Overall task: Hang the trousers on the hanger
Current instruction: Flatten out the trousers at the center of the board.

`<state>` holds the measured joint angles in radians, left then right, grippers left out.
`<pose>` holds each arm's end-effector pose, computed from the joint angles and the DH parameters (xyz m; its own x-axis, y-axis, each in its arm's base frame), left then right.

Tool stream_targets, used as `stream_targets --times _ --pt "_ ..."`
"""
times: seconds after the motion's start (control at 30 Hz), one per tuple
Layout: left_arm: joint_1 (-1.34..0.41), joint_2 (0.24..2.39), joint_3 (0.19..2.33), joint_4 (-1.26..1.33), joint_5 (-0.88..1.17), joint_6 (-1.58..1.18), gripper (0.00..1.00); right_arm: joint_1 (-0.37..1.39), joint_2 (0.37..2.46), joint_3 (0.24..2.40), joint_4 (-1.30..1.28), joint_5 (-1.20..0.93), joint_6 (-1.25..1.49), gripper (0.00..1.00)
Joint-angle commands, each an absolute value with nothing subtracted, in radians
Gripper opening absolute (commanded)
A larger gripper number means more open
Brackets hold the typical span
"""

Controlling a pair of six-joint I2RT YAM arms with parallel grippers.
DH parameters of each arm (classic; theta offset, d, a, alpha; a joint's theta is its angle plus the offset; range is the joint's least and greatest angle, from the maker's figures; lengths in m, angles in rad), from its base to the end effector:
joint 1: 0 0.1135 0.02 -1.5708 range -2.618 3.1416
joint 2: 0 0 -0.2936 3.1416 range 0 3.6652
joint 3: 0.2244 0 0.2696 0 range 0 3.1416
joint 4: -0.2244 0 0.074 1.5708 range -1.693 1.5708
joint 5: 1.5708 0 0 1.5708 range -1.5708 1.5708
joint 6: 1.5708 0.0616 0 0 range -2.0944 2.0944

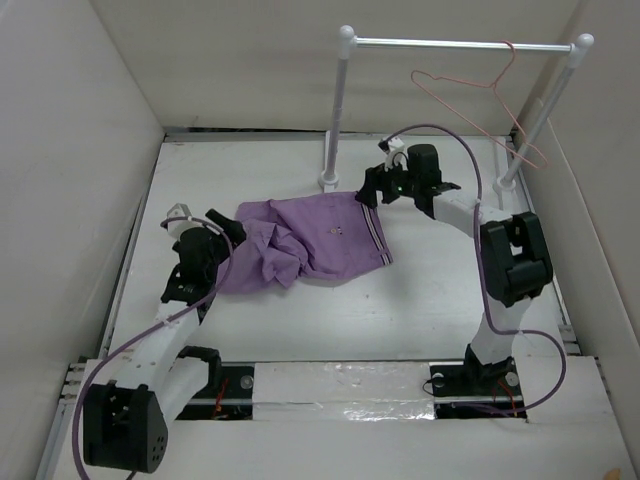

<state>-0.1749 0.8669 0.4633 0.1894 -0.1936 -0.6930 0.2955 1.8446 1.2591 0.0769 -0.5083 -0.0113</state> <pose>0.2252 -0.0278 0.2607 -0.1519 -0.6098 -0.7779 -0.1448 0.7922 -0.5928 0.4344 0.1636 0.2387 -0.4584 -0.1498 -0.8761 -0.6663 0.7103 0.2271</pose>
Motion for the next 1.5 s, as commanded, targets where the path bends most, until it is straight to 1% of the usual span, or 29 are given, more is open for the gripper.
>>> stream_targets --times 0.0,0.1,0.23,0.33,0.43,0.47,0.57,0.73,0.8,0.83,0.87,0.9,0.93,0.97,1.0,1.1,1.2,1.23,1.3,1.33,1.47 --pt "-0.092 0.905 0.397 0.221 -0.106 -0.741 0.83 0.291 1.902 1.347 0.14 -0.574 -0.028 0.81" --pt "-0.04 0.942 0.344 0.242 -0.039 -0.759 0.83 0.291 1.948 1.361 0.15 -0.575 -0.022 0.8" --pt "-0.04 0.894 0.289 0.167 -0.066 -0.761 0.82 0.291 1.988 1.382 0.152 -0.586 -0.014 0.77" --pt "-0.04 0.813 0.259 0.094 -0.069 -0.773 0.81 0.291 1.991 1.379 0.169 -0.594 -0.003 0.68" --pt "-0.04 0.752 0.226 0.064 -0.091 -0.778 0.81 0.301 1.958 1.348 0.208 -0.586 -0.003 0.41" --pt "-0.04 0.747 0.218 0.075 -0.083 -0.781 0.81 0.301 1.941 1.336 0.225 -0.58 0.027 0.29" --pt "-0.04 0.771 0.219 0.058 -0.072 -0.785 0.8 0.301 1.873 1.302 0.259 -0.563 0.046 0.01" --pt "-0.04 0.805 0.21 0.124 -0.015 -0.805 0.78 0.301 1.731 1.255 0.25 -0.503 0.034 0.0" --pt "-0.04 0.833 0.209 0.156 -0.005 -0.821 0.74 0.301 1.662 1.244 0.241 -0.497 0.032 0.0" --pt "-0.04 0.845 0.203 0.182 -0.005 -0.828 0.7 0.301 1.634 1.233 0.236 -0.492 0.029 0.0" --pt "-0.04 0.88 0.201 0.246 -0.005 -0.839 0.55 0.301 1.609 1.208 0.239 -0.48 0.031 0.0" --pt "-0.04 0.902 0.204 0.276 -0.005 -0.847 0.46 0.301 1.585 1.194 0.245 -0.477 0.035 0.0" --pt "-0.04 0.926 0.216 0.302 -0.005 -0.856 0.33 0.301 1.541 1.18 0.253 -0.476 0.047 0.0" --pt "-0.04 0.949 0.222 0.361 -0.005 -0.864 0.09 0.301 1.519 1.16 0.256 -0.477 0.051 0.0" --pt "-0.04 0.992 0.233 0.385 -0.005 -0.88 0.0 0.31 1.5 1.149 0.256 -0.479 0.054 0.0" --pt "-0.04 1.066 0.316 0.454 -0.005 -0.902 0.0 0.31 1.413 1.129 0.236 -0.457 0.049 0.0" --pt "-0.031 1.15 0.469 0.449 0.022 -0.917 0.0 0.321 1.344 1.175 0.174 -0.446 0.028 0.0" --pt "-0.031 1.173 0.561 0.442 0.021 -0.925 0.0 0.331 1.321 1.193 0.122 -0.439 0.011 0.0" --pt "0.007 1.23 0.671 0.365 0.04 -0.928 0.0 0.342 1.243 1.225 0.069 -0.394 -0.017 0.0" --pt "0.02 1.236 0.78 0.33 0.043 -0.927 0.0 0.342 1.211 1.245 0.027 -0.373 -0.04 0.0" --pt "0.066 1.184 0.998 0.197 0.009 -0.893 0.0 0.351 1.008 1.207 -0.031 -0.241 -0.077 0.0"
